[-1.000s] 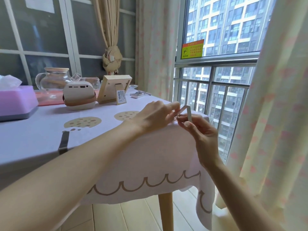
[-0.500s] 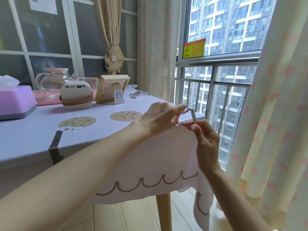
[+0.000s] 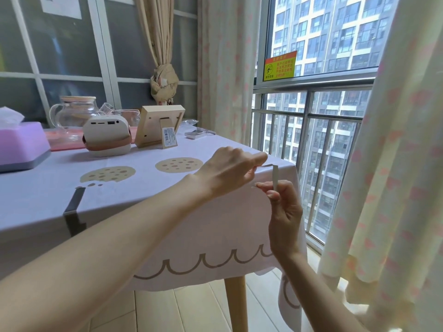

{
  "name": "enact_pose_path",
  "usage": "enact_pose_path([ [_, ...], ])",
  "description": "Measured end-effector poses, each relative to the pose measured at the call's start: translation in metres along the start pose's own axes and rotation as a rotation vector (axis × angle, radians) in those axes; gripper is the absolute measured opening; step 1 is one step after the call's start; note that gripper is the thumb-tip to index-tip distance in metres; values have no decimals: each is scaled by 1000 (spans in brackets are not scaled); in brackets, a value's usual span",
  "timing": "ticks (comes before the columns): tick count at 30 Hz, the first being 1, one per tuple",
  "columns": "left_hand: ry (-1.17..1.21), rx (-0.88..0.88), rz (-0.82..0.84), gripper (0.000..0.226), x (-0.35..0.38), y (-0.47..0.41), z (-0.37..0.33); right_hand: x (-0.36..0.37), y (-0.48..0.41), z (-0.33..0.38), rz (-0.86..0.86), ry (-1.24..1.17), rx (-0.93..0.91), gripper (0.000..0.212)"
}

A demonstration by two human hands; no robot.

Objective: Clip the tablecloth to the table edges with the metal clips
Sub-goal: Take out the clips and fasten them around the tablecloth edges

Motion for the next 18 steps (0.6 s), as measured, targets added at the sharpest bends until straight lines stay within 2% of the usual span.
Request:
enact_pose_path([
  [4, 8, 8, 33, 4, 2, 1, 0, 0, 7, -9, -13, 4, -61, 19],
  [6, 26, -20, 70, 10, 3, 2, 1, -3, 9, -16, -38, -1, -61, 20],
  [9, 11, -193, 222, 25, 3, 2, 2, -7, 13, -25, -53, -22, -29, 16],
  [13, 21, -274, 223, 27, 0, 10, -4, -6, 15, -29, -59, 135, -117, 10],
  [18, 178, -330, 298, 22, -2, 12, 1, 1, 13, -30, -38, 282, -238, 19],
])
Point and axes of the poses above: each hand's wrist, its own y-axis away from the middle knuckle, its own x-axis out of the palm, z = x × y, the point moved 2 cm from there along -y, towards the middle knuckle, and after that the axes turned 13 degrees about -y, right-handed, at the moved point
